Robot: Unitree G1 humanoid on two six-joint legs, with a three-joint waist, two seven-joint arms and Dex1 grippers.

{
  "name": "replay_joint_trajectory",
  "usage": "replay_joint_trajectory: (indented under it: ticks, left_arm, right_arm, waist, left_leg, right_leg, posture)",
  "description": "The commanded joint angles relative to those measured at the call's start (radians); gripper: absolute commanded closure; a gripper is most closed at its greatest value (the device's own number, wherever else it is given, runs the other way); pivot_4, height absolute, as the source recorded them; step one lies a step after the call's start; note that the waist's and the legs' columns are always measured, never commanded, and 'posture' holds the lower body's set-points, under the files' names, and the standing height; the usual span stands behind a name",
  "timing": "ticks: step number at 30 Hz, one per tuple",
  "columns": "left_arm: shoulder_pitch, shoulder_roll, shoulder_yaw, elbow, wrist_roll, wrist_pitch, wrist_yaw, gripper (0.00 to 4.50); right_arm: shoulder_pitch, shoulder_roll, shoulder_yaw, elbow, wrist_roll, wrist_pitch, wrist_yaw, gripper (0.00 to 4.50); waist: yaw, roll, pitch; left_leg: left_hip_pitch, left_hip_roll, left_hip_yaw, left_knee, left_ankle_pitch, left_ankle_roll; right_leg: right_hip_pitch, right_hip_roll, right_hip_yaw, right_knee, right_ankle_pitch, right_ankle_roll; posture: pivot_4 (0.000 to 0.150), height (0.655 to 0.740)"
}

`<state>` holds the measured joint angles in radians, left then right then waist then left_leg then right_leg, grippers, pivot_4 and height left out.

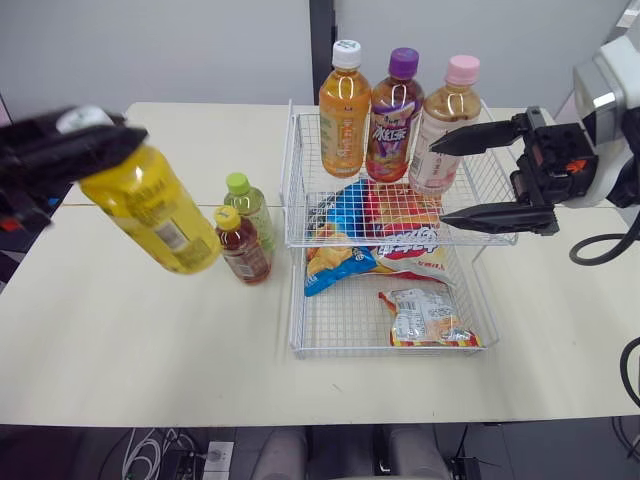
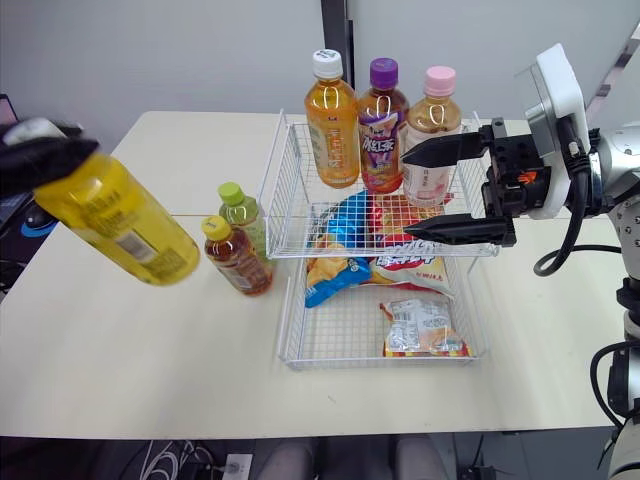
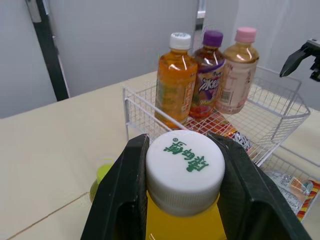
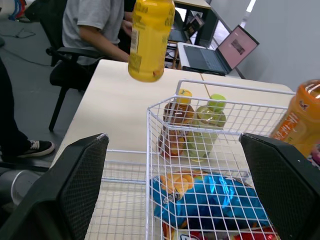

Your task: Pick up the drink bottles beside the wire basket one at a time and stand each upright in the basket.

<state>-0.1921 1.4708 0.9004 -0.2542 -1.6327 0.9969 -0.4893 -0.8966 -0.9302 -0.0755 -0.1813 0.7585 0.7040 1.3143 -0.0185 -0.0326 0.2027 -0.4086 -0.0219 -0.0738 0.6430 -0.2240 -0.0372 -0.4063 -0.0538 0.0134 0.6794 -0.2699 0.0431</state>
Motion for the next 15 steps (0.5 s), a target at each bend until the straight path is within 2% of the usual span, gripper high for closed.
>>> replay_joint_trajectory:
  ticks: [1,5,7,11,13,15]
  left_arm:
    - [-0.113,0.092,-0.095,0.114,0.049,-0.077,-0.133,3.11]
    - [-0.258,0.224,-0.311,0.230,0.060,-0.218,-0.286,3.11]
    - [-0.262,0.320,-0.390,0.274,0.004,-0.323,-0.349,3.11]
    - [-0.060,0.531,-0.380,0.364,-0.181,-0.517,-0.467,3.11]
    - [0.093,0.641,-0.311,0.429,-0.285,-0.594,-0.541,3.11]
    - [0.219,0.705,-0.215,0.494,-0.334,-0.627,-0.607,3.11]
  right_arm:
    - [0.005,-0.021,-0.055,-0.033,0.018,0.009,-0.028,0.00]
    - [0.026,-0.032,-0.066,-0.037,0.017,0.008,-0.036,0.00]
    - [0.036,-0.041,-0.081,-0.046,0.029,0.016,-0.043,0.00]
    - [0.057,-0.053,-0.109,-0.067,0.047,0.031,-0.057,0.00]
    - [0.067,-0.058,-0.126,-0.081,0.055,0.038,-0.069,0.00]
    - [0.080,-0.064,-0.141,-0.096,0.064,0.047,-0.083,0.00]
  waist:
    - [-0.004,0.000,0.000]
    - [-0.012,0.000,0.000]
    - [-0.013,0.000,0.001]
    - [-0.015,0.001,0.002]
    - [-0.015,0.001,0.002]
    - [-0.014,0.002,0.002]
  left_leg:
    - [0.000,0.000,0.000,0.000,0.000,0.000]
    - [0.000,0.000,0.001,0.000,0.000,0.000]
    - [0.000,0.001,0.001,-0.001,0.000,0.000]
    - [-0.004,0.001,0.003,-0.001,0.000,0.000]
    - [-0.005,0.002,0.002,-0.001,0.000,0.000]
    - [-0.007,0.002,0.003,0.000,0.000,0.000]
  right_leg:
    - [0.000,0.000,0.000,0.000,0.000,0.000]
    - [0.000,0.000,0.000,0.000,0.000,0.000]
    - [-0.001,0.000,0.001,0.000,0.000,0.000]
    - [-0.005,-0.001,0.002,-0.001,0.000,0.000]
    - [-0.006,-0.001,0.001,0.000,0.000,0.000]
    - [-0.007,-0.001,0.001,0.000,0.000,0.000]
  posture:
    - [0.150,0.7400]
    - [0.150,0.7400]
    - [0.150,0.7400]
    - [0.150,0.7400]
    - [0.150,0.7400]
    - [0.150,0.7400]
